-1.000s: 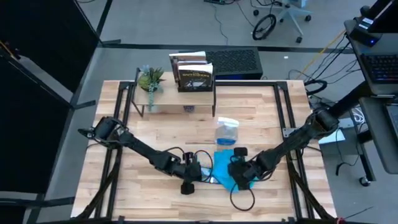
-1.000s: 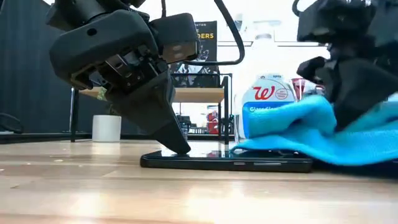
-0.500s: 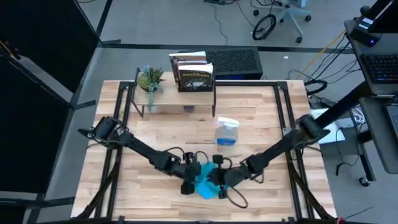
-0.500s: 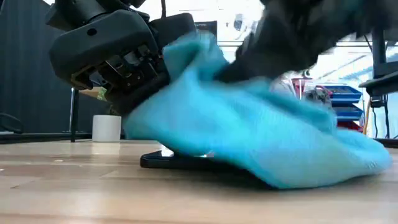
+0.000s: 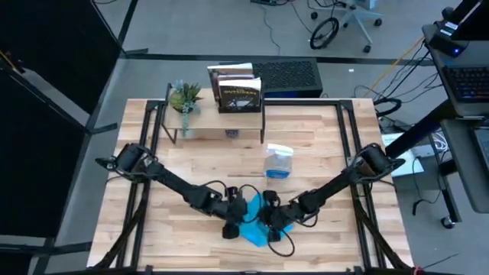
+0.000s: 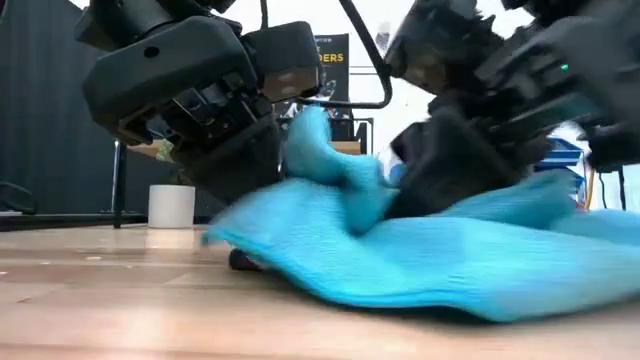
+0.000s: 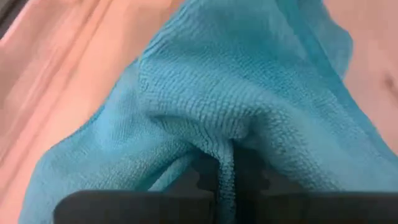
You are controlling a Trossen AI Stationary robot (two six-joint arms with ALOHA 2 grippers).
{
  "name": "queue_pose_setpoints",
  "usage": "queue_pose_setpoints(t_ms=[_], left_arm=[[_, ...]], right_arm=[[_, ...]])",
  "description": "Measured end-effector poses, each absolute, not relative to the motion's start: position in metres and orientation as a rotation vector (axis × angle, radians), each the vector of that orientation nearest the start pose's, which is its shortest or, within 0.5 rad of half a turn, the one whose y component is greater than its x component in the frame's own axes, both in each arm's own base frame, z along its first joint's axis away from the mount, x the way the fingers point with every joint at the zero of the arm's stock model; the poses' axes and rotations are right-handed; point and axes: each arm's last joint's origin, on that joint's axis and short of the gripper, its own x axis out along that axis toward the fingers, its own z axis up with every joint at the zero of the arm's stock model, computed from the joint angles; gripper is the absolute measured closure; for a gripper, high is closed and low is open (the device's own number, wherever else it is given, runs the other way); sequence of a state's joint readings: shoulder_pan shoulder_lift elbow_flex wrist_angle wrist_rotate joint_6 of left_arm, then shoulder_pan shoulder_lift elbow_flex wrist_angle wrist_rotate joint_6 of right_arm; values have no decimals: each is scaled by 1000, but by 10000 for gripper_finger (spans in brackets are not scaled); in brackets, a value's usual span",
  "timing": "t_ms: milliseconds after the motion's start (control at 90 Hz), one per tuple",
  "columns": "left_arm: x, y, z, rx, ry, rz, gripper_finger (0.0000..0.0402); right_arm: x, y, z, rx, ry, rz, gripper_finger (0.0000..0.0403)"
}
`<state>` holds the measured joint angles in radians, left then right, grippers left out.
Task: Apply microfiber cloth
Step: Wipe the front of the black cellphone with a blue microfiber cloth
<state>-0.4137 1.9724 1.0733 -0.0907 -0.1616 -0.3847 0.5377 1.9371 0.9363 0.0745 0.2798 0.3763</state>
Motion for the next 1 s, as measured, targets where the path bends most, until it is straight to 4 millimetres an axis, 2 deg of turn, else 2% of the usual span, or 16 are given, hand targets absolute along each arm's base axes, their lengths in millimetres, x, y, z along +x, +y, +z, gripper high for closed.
queue_pose_setpoints(t_ms=[211,367,500,589,678,811,878,933,1000], left_arm=[[346,-147,112,-73,968,-46,401],[344,-146,111,-65,991,-41,401],[344,-146,111,-64,989,-39,401],[345,-145,111,-65,986,-36,401],[344,-145,120,-72,966,-40,401],[344,-146,146,-47,940,-65,401],[347,-148,174,-55,872,-89,401],[341,-147,198,-53,848,-92,401],[334,-143,217,-53,830,-82,401]], right_arm=[[277,183,117,-60,1034,69,403],[245,176,138,-81,1181,53,403],[235,171,174,-55,1083,14,403],[226,166,189,-48,1059,-4,403],[218,163,205,-22,1010,-21,403],[207,157,223,19,970,-37,403],[200,153,232,52,954,-39,403],[195,150,238,74,952,-50,403],[189,148,242,90,956,-61,403]])
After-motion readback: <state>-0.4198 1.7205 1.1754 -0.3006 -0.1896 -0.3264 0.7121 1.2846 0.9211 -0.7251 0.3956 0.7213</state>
